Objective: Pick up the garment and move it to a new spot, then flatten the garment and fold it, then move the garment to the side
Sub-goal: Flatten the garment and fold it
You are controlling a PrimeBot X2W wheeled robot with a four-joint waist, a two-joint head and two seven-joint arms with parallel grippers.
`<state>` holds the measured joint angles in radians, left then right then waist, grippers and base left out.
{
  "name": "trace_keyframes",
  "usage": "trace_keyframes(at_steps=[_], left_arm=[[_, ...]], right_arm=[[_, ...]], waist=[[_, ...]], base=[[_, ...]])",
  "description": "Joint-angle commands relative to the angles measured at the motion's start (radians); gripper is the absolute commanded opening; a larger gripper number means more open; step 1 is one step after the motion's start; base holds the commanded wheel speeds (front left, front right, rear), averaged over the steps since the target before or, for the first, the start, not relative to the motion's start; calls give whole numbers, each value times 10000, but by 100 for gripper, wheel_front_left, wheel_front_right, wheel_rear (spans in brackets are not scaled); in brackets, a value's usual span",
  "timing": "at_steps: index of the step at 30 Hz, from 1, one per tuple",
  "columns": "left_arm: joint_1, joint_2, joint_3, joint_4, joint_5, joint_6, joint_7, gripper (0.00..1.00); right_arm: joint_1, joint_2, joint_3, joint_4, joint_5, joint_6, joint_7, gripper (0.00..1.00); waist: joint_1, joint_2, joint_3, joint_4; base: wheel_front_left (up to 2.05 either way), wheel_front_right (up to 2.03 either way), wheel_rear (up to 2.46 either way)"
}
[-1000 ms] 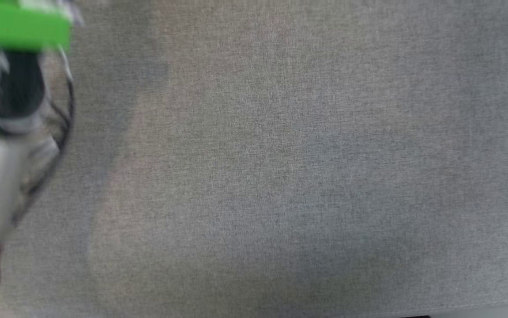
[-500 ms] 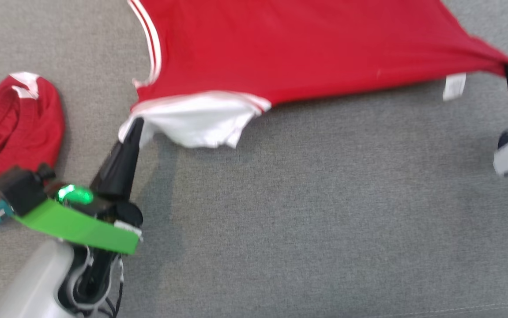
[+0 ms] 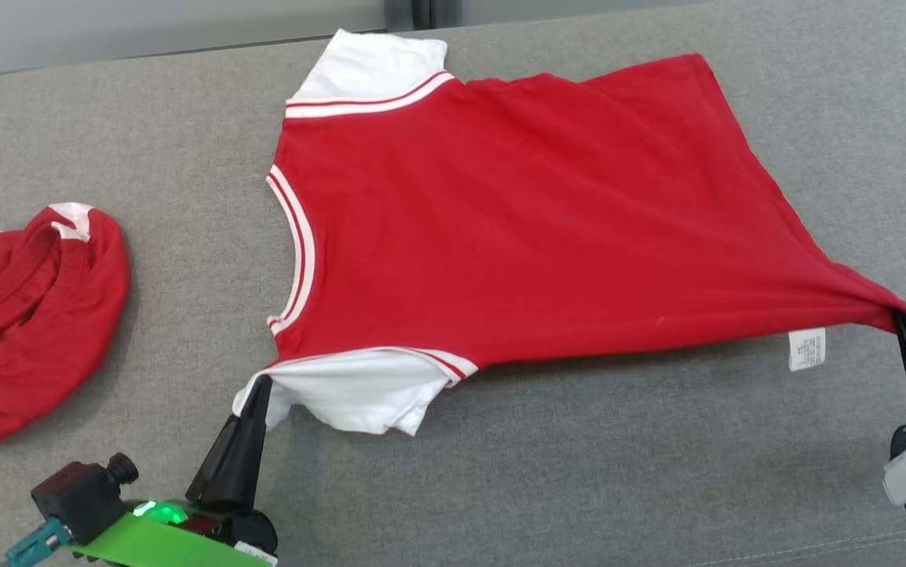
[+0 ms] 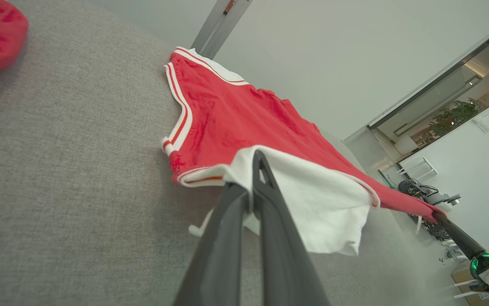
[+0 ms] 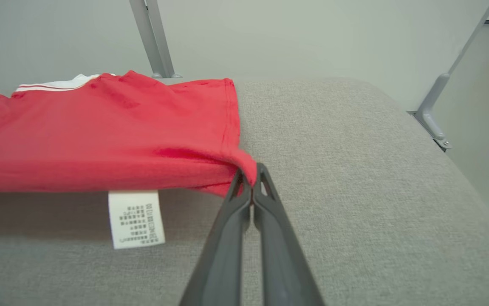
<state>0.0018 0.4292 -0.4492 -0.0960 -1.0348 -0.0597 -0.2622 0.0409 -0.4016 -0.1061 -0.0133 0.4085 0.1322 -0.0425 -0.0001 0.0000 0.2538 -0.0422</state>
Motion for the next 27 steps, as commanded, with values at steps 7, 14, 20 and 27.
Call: trace_keyframes(at_steps=[7,14,20,27], left_arm=[[-396,-407,-76,-193,34,519,154,0],[-1785,-1014,-363,815,277,607,403,0],[-2859,-1470,-463,1754,379,480,445,0],[-4018,-1769,-733,2856,542,182,729,0]], right_arm=[[545,892,-676,-952,-562,-25,1544,0],[-334,1237,-693,-338,-954,-22,2582,0],[-1422,1123,-718,371,-1137,-23,2958,0],[-2677,785,-469,1372,-1233,-22,3196,0]], waist=[[1,0,-95,33],[1,0,151,373],[1,0,529,575],[1,0,1040,752]], base=[[0,0,0],[0,0,0],[0,0,0],[0,0,0]])
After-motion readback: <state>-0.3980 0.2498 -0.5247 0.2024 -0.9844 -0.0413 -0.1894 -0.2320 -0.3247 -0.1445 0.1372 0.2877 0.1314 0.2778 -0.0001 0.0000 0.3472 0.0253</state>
